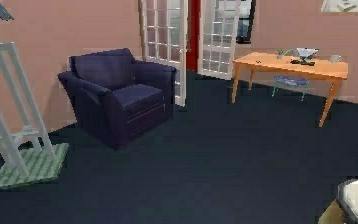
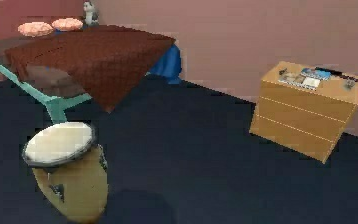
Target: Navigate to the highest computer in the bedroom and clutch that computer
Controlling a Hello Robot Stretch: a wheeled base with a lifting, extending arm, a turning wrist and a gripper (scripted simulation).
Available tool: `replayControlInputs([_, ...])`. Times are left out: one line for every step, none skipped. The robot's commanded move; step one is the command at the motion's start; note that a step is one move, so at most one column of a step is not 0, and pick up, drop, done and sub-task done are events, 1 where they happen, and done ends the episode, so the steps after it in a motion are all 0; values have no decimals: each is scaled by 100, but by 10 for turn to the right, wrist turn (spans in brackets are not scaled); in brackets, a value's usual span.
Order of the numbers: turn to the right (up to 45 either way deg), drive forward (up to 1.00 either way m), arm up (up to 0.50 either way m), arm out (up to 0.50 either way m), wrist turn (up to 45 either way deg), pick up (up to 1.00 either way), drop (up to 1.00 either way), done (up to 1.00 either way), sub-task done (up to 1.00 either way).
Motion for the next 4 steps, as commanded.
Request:
replayControlInputs([0, 80, 0, 0, 0, 0, 0, 0, 0])
replayControlInputs([360, 0, 0, 0, 0, 0, 0, 0, 0])
replayControlInputs([0, 70, 0, 0, 0, 0, 0, 0, 0])
replayControlInputs([240, 0, 0, 0, 0, 0, 0, 0, 0])
